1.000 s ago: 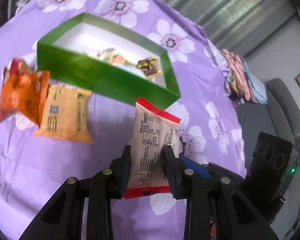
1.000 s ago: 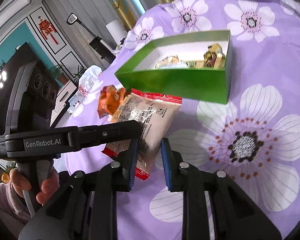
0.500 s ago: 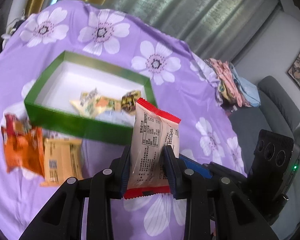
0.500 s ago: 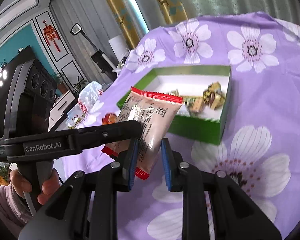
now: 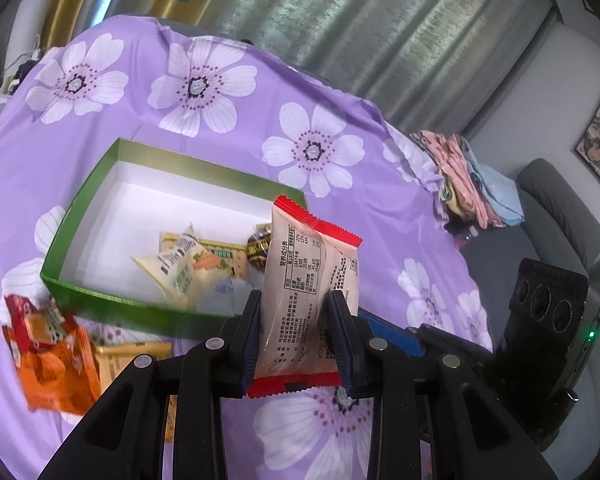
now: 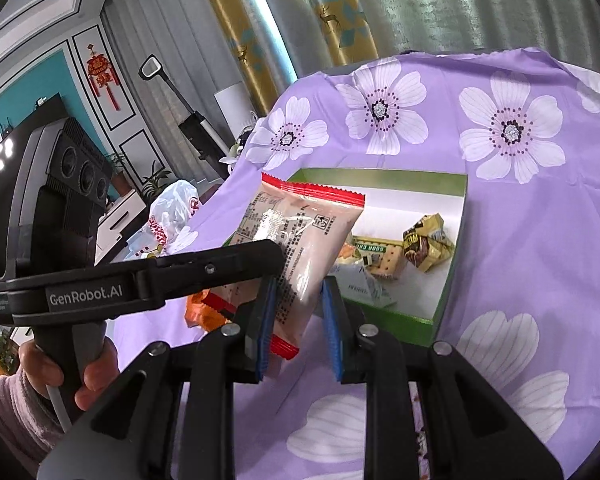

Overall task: Organize snacks
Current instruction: 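Lift the white packet into the green box and open the left gripper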

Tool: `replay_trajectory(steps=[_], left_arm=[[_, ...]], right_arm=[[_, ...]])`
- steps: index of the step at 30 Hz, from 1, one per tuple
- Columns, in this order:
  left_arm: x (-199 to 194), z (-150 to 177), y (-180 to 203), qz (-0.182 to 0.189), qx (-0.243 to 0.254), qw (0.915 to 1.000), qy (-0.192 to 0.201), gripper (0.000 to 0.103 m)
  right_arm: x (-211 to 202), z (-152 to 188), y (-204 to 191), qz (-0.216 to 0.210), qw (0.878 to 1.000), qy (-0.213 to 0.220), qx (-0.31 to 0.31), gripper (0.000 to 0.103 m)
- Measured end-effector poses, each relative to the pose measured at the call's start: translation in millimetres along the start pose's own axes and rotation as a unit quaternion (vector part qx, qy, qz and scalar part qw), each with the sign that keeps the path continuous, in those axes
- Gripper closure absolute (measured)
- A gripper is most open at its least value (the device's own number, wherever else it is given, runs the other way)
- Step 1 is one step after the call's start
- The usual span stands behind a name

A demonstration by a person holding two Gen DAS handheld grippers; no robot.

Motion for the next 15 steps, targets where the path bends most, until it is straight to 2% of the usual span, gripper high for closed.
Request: replay_trajectory(steps=[8,15], left_arm=[[19.4,-31.9,-15.7,0.001,-0.005,1.0000,-0.007,0.071],[49.8,-38.1,-38.9,-0.005,-0.031,0.9989,-0.033,0.071]], right_arm=[[25.4,-25.3,11.8,0.000,1.000,0.000,-0.001,0.079],[55.8,-31.8,30.7,0.000,1.000,-0.024,0.014,0.079]])
Point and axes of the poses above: each gripper's, at about its wrist camera, not at the fingertips, and x roughly the way its jaws point, y to its right, z to its underside, the point moved 5 cm from there along x, roughly the way its jaws point, and after that the axes turned 11 degrees about -z, right-handed, at the moved point
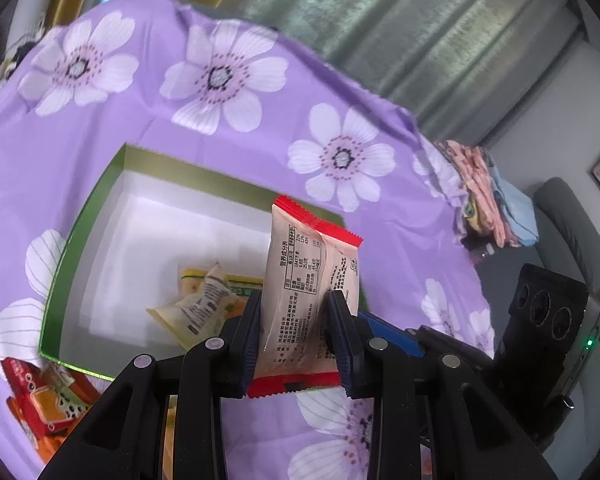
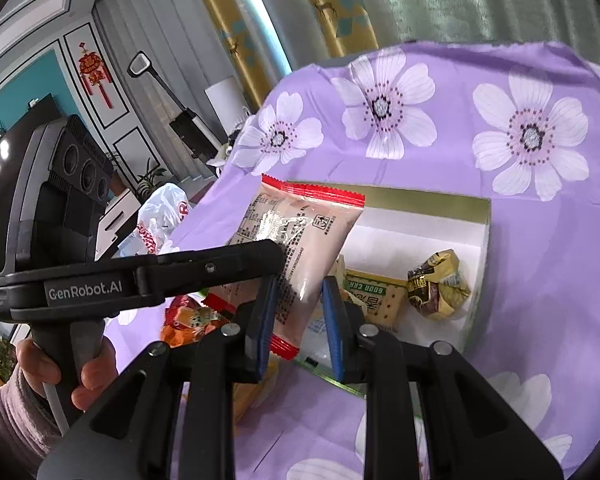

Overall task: Organize snacks
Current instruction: 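Lift the white packet into the green box and open the left gripper, then move the left tool toward the yellow and orange packets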

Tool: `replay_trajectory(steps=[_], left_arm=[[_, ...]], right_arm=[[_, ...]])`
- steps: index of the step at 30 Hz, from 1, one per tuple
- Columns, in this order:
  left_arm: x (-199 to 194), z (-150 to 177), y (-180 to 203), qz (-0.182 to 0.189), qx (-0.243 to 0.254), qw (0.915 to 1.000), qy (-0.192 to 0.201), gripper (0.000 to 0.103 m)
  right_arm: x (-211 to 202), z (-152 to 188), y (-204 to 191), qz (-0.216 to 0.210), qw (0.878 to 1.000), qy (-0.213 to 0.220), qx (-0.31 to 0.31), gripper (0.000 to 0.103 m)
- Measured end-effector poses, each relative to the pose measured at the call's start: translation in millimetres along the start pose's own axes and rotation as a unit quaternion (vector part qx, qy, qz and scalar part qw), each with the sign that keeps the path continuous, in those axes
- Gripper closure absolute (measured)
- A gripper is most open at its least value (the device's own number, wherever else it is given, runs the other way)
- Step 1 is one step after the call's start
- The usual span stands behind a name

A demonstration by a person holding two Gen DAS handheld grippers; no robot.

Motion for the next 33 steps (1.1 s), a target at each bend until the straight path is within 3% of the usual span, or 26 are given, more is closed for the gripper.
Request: replay_trajectory(steps=[11,17,19,21,23,31,33], left_arm=[[34.7,8.7,-16.2,-0.033,-0.011,0.9988,-0.033,0.071],[34.9,12.2,-13.5,-0.066,0.006,0.9974,-0.028,0.071],[32.1,13.2,-12.6,-0.080,0.014,0.9965,-0.022,0.066],[27.8,13.6,-12.5,-0.095,0.021,0.9951,-0.015,0.043],[21.2,13.7,-12.1,-0.102,0.024,0.9945,-0.003,0.031],[-17.9,23.9,3.7,-0.140,0.066,0.9866,0.051,0.022],[-27.2,26.7,9.8,-0.143,0.075,0.9850,0.060,0.022]], right_arm=[[31.5,13.1,23.0,0.009,0.999,-0.038,0.032,0.077],[30.6,15.3,24.8,0.015,0.999,-0.036,0.037,0.076],[26.0,16.5,24.9,0.025,0.999,-0.031,0.037,0.071],[20.4,17.8,25.8,0.033,0.998,-0.026,0.038,0.066],[11.4,19.8,25.1,0.041,0.998,-0.019,0.038,0.062],[-24.4,31.0,7.7,0.052,0.998,0.007,0.034,0.044],[-32.3,33.6,0.2,0.053,0.998,0.014,0.030,0.034]])
Point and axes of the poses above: each gripper's, at about its wrist camera, not at the fingertips, and x roughly the way its jaws point, y to its right, z to its underside, the point moved 5 cm from there along x, roughly the way its jaws point, and after that the axes turned 11 degrees about -z, right-handed, at the moved point
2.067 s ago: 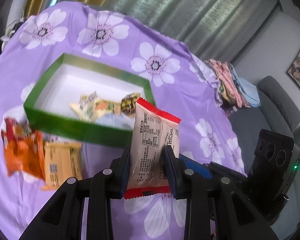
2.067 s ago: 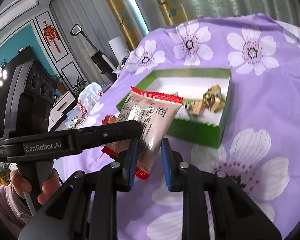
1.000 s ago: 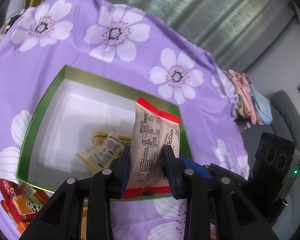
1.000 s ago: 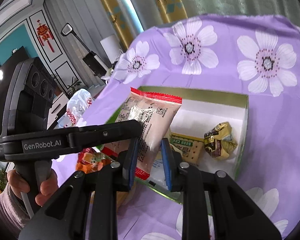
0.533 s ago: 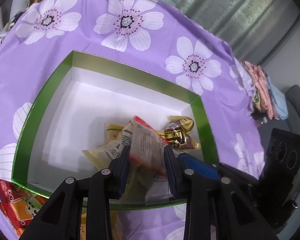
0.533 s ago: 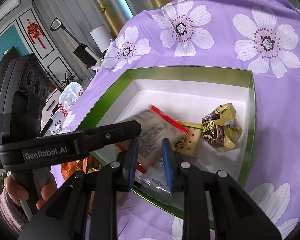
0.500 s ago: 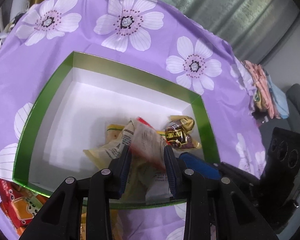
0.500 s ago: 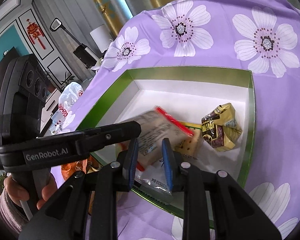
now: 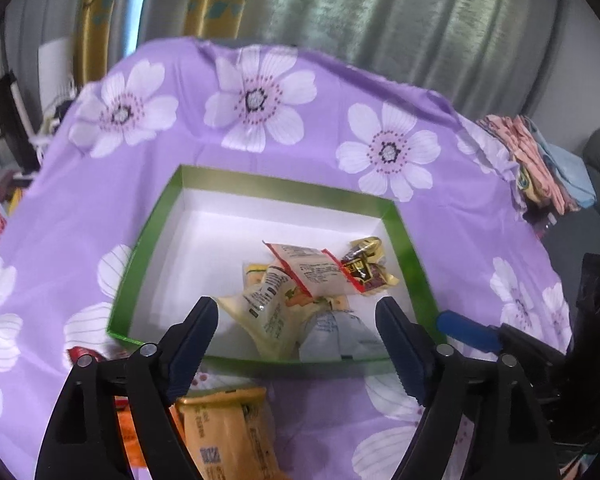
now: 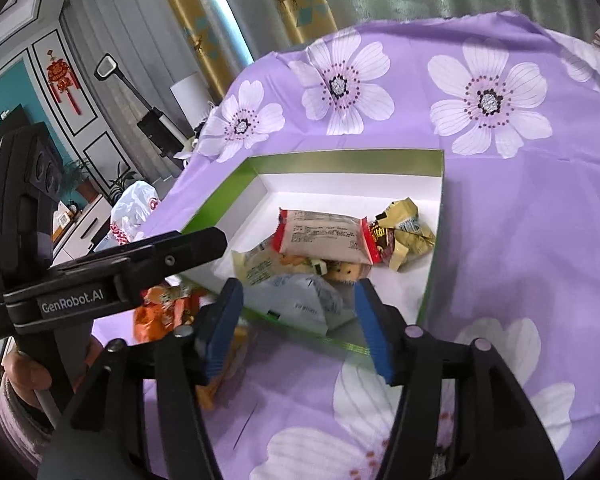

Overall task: Organize snacks
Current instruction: 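Move the left tool toward the yellow and orange packets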

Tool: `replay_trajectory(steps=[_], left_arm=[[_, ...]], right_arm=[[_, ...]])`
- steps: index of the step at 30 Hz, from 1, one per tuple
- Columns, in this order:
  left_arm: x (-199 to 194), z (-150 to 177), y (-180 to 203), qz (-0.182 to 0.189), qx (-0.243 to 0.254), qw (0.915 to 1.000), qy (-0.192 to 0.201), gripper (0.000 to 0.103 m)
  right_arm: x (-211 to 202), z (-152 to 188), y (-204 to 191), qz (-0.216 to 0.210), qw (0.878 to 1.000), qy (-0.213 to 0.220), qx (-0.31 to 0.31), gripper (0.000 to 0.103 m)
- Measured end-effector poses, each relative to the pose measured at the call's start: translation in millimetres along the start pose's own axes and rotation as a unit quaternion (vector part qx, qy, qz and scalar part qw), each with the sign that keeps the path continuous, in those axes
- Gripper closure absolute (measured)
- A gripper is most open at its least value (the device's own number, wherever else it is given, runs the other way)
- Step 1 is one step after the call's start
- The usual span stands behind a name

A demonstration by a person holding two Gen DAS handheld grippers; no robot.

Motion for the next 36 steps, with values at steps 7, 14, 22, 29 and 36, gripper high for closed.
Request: replay_trajectory(steps=[7,14,22,29,36], left_arm=[[-38.0,5.6,7.2,-0.012,0.022,0.9991,0.036,0.021],[-68.4,16.5,5.7,0.004,0.017,0.9985,0.051,0.003],[-95.0,32.2,-32.7,0.060,-0.048,0.9967,0.027,0.001],[-112.2,46.3,-84.0,0.101,-0.125,0.9856,0.052,0.001],[-86.6,88.0,-92.9,0.105,-0.078,0.9913,-0.014,0.001]], right_arm=[[-29.1,8.1,-27.8,0.003,1.000,0.018,-0.021,0.024],[-48.1,17.0,-46.8,0.009,0.999,0.026,-0.033,0.020],[-55.8,37.1,-63.2,0.003,0.999,0.010,-0.039,0.014],[-57.4,46.6,-70.8,-0.004,0.999,0.002,-0.044,0.013],[-46.2,63.3,-77.1,-0.011,0.998,-0.023,-0.057,0.013]])
Point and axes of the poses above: each gripper's, at about its wrist camera, not at the fingertips, and x roughly the way its jaws point, y to its right, z to its underside, the point moved 5 cm from there along x, roughly the way its jaws point, and after that the axes turned 11 degrees about -z, right-handed, at the moved point
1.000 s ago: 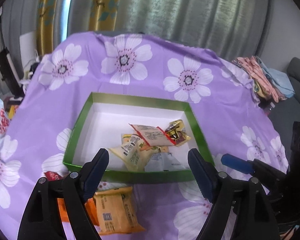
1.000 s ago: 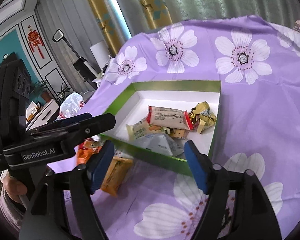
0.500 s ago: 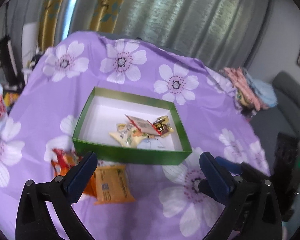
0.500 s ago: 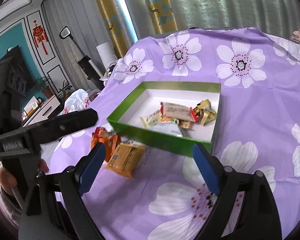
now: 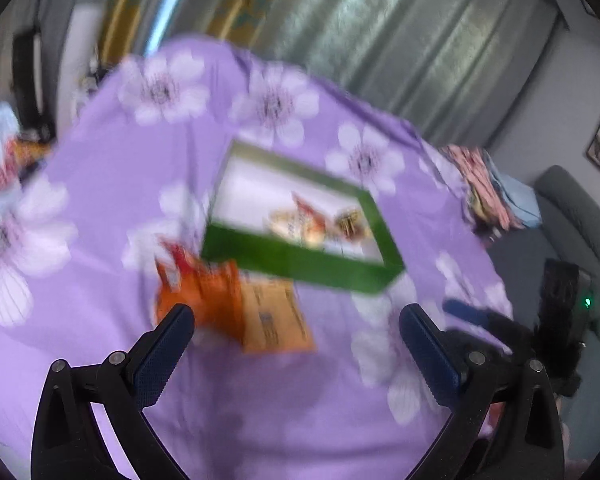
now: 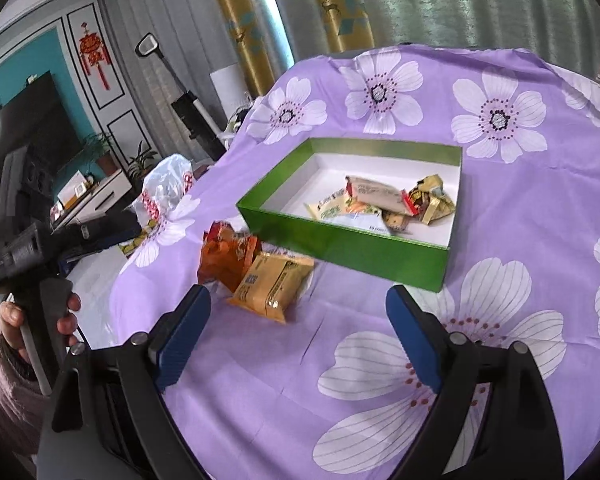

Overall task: Organize snacks
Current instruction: 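Move the left tool toward the yellow and orange packets, then grasp the yellow snack packet with the left gripper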

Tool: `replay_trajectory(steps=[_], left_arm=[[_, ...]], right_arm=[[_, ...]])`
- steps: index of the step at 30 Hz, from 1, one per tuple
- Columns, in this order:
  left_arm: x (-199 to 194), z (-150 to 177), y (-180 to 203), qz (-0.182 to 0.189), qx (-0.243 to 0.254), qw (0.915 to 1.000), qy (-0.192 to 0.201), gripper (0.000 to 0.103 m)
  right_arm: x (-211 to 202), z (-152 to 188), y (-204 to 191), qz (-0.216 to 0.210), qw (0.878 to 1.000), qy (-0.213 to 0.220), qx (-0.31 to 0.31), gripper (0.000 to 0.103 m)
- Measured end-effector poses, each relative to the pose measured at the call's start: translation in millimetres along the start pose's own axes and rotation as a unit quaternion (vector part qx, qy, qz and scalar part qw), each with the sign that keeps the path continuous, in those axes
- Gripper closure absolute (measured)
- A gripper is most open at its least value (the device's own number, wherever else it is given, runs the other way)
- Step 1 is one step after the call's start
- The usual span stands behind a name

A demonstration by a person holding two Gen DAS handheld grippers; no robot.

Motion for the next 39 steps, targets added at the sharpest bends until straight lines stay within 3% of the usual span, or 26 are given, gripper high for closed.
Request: replay_trajectory(steps=[2,6,11,25,27,31,33,39], left_arm=[[13.1,11.5,-12.4,0.002,-0.041,0.9988,-0.025,0.001],[30.2,28.8,-19.6,-0.021,-0.056,0.9977,-0.032,0.001],[51.3,40.8,-11.9,-0.021,-0.046,0.9971,-0.056,0.001],[83.4,35.3,1.7,-0.014,-0.017,0.9979,-0.060,0.002],[86.0,34.7,0.8,-0.012,-0.019,0.9978,-0.062,0.007],[90.5,31.9,1.2,-0.010,-0.021,0.9978,-0.062,0.009],[91.8,32.1,0.5,-0.014,-0.021,0.9976,-0.064,0.018],[98.1,32.6,0.5,-0.015,-0.021,0.9972,-0.071,0.020]], right_arm=[[6.6,5.9,-0.1,-0.004,1.000,-0.010,0.001,0.013],[23.3,18.6,0.6,-0.011,0.999,-0.031,0.007,0.013],[45.2,32.9,4.3,-0.010,0.998,-0.061,0.006,0.013],[93.3,38.2,7.1,-0.038,0.995,-0.090,-0.001,0.014],[97.5,37.3,5.6,-0.044,0.995,-0.092,-0.006,0.015],[107.4,35.9,1.3,-0.056,0.993,-0.100,-0.017,0.017],[112.2,35.0,0.0,-0.059,0.993,-0.104,-0.022,0.019],[128.2,32.7,-2.0,-0.073,0.990,-0.117,-0.028,0.027]])
Point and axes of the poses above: each gripper's, at about its wrist camera, not at the fingertips, and x roughly the way its jaws point, y to its right, z to its underside, the point moved 5 cm from there along x, roughly the way its jaws point, and after that the axes turned 11 degrees about -z, right-handed, at the moved point
